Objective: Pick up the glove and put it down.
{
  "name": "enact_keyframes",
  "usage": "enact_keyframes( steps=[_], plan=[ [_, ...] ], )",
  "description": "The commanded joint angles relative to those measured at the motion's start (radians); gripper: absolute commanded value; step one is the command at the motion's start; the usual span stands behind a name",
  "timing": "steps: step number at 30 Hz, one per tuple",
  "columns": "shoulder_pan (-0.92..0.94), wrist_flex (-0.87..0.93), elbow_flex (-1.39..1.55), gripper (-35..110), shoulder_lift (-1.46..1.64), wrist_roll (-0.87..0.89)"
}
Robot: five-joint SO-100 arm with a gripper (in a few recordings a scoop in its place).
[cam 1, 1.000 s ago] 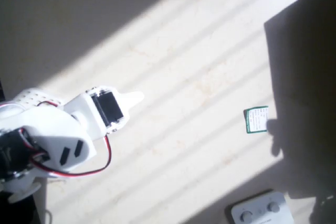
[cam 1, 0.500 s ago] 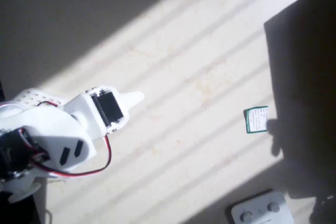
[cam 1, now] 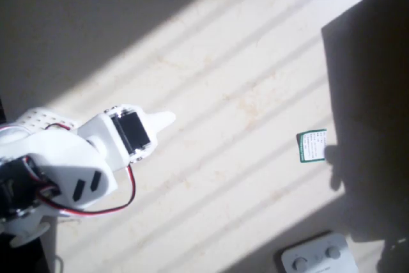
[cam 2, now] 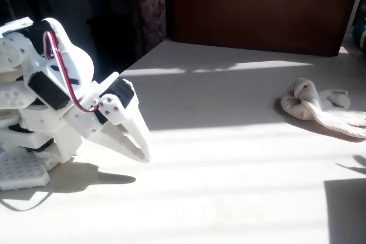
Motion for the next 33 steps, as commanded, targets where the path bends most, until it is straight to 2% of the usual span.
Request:
enact_keyframes(
  steps=[1, 33],
  plan=[
    [-0.006, -0.003, -0.003, 0, -0.002, -0.006],
    [-0.008, -0.011, -0.074, 1, 0.0, 0.009]
  ],
)
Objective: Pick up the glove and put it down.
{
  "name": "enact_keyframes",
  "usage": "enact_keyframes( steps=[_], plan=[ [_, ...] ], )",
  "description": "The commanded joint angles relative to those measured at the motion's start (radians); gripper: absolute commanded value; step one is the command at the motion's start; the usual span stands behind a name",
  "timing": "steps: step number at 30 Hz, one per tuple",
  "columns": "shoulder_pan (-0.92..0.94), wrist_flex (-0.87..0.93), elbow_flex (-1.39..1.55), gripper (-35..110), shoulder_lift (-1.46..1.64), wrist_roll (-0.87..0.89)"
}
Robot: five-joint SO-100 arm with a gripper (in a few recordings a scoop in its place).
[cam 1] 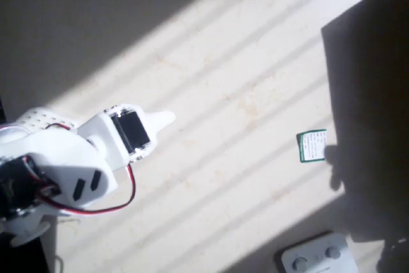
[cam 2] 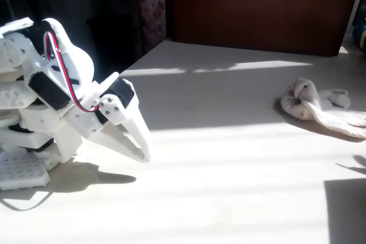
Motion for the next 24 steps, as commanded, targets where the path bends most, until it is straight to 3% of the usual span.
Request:
enact_keyframes(
  steps=[1, 10, 24],
  plan=[
    [-0.003, -0.011, -0.081, 1, -0.002, 0.009],
    [-0.003, -0.011, -0.276, 1, -0.135, 0.009],
    [-0.015, -0.009, -1.083, 1, -0.922, 0.009]
  ],
)
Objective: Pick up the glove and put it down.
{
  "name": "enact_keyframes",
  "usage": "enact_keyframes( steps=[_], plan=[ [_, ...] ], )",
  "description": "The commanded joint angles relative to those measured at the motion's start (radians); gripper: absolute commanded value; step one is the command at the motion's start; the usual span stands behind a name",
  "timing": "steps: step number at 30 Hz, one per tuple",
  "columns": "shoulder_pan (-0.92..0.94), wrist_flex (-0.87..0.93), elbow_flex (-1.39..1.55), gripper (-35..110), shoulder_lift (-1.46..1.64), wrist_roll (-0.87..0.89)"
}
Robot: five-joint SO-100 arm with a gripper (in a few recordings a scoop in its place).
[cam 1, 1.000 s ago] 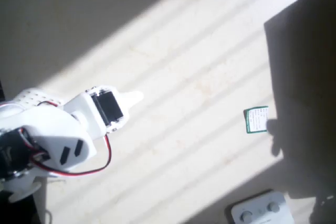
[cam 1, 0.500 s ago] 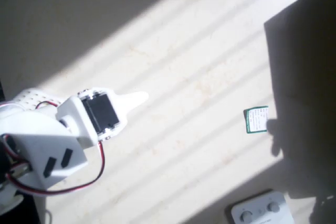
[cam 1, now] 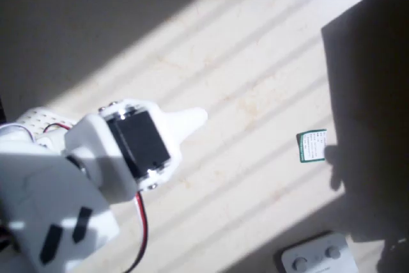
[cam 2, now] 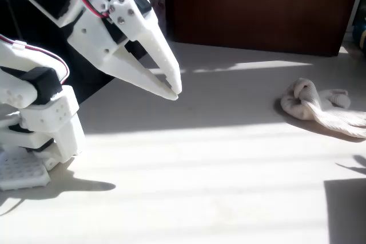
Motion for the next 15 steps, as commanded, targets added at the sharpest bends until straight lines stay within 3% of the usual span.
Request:
enact_keyframes(
  steps=[1, 9, 15],
  plan=[
    [-0.02, -0.009, -0.238, 1, -0.198, 0.006],
    [-0.178, -0.014, -0.581, 1, -0.689, 0.006],
    [-0.261, -0.121, -0.891, 1, -1.0, 0.005]
  ],
)
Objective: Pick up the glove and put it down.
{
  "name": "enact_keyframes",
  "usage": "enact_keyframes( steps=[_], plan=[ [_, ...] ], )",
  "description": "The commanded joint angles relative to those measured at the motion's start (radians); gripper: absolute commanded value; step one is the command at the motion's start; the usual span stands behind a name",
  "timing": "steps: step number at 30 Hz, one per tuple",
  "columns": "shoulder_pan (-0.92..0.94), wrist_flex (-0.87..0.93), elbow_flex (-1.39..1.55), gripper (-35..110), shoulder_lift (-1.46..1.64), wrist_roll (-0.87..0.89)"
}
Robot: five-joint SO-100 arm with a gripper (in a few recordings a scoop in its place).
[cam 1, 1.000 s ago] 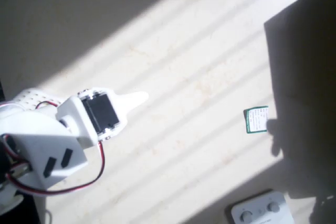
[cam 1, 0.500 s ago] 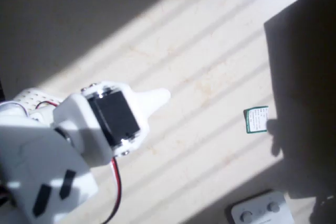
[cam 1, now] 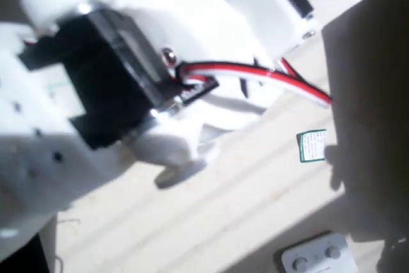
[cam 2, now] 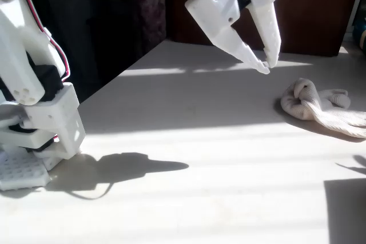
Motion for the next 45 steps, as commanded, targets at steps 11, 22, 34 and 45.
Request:
enact_keyframes(
  steps=[11, 22, 34, 45],
  plan=[
    [-0.19, -0.084, -0.583, 1, -0.563, 0.005],
    [-0.268, -0.086, -0.787, 1, -0.824, 0.006],
    [-0.264, -0.069, -0.836, 15, -0.85, 0.006],
    [-0.258, -0.072, -0.842, 26, -0.945, 0.006]
  ],
)
